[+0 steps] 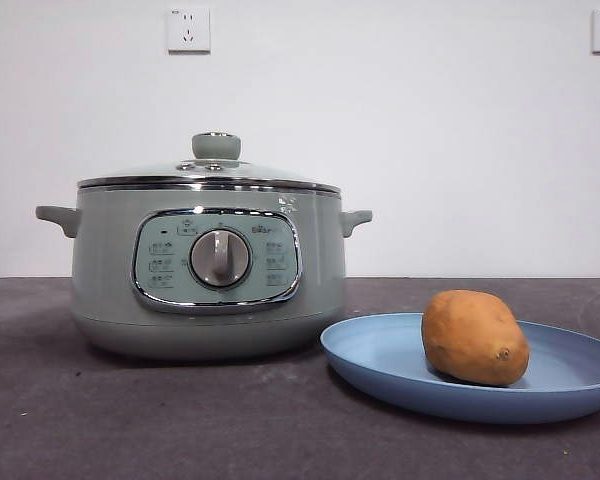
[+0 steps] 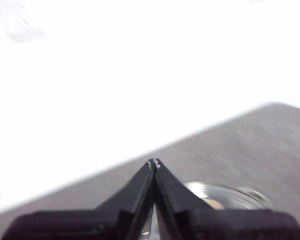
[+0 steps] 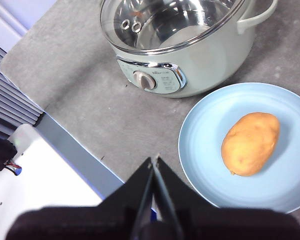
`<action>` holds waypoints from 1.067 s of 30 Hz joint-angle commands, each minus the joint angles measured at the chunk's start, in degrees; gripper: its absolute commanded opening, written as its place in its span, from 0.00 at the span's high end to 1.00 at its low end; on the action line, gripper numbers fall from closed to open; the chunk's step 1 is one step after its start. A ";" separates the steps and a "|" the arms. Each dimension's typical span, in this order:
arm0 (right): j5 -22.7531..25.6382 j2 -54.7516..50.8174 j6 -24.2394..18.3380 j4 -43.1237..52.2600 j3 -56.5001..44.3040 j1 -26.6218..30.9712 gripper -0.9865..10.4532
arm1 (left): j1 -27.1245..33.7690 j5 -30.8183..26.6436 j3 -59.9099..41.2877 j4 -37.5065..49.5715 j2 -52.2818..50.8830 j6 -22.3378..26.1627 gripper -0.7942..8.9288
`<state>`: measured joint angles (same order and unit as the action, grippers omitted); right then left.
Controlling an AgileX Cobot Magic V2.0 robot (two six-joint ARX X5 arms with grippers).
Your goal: Take the potato out from the steamer,put the potato on the plate,close the lid
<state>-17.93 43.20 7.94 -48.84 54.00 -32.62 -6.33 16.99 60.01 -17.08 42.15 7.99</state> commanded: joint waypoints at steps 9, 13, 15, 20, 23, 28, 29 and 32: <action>0.07 -0.04 0.09 0.28 0.07 -0.07 0.91 | 8.02 -2.95 -34.25 19.26 -20.59 -1.57 0.92; 0.09 -0.04 0.09 0.28 0.07 -0.07 0.91 | 8.50 -5.20 -42.16 19.63 -25.92 -3.19 0.92; 0.09 -0.11 0.09 0.28 0.07 -0.07 0.91 | 8.70 -5.66 -45.70 19.65 -28.22 -3.96 0.92; 0.07 -0.11 0.09 0.28 0.07 -0.07 0.91 | 8.68 -8.31 -52.13 19.63 -31.78 -6.14 0.92; 0.07 -0.11 0.09 0.28 0.07 -0.07 0.91 | 8.70 -9.97 -55.19 19.56 -33.27 -6.84 0.92; 0.07 -0.11 0.07 0.28 0.07 -0.07 0.91 | 8.70 -9.99 -58.62 19.56 -35.67 -6.97 0.92; 0.09 -0.11 0.09 0.28 0.07 -0.07 0.91 | 8.70 -9.99 -58.97 19.41 -36.13 -6.97 0.92; 0.09 -0.11 0.09 0.28 0.07 -0.07 0.91 | 8.68 -10.91 -59.49 17.86 -37.09 -6.93 0.92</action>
<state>-17.93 43.20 7.94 -48.84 54.00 -32.62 2.20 6.48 1.17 0.89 5.34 1.43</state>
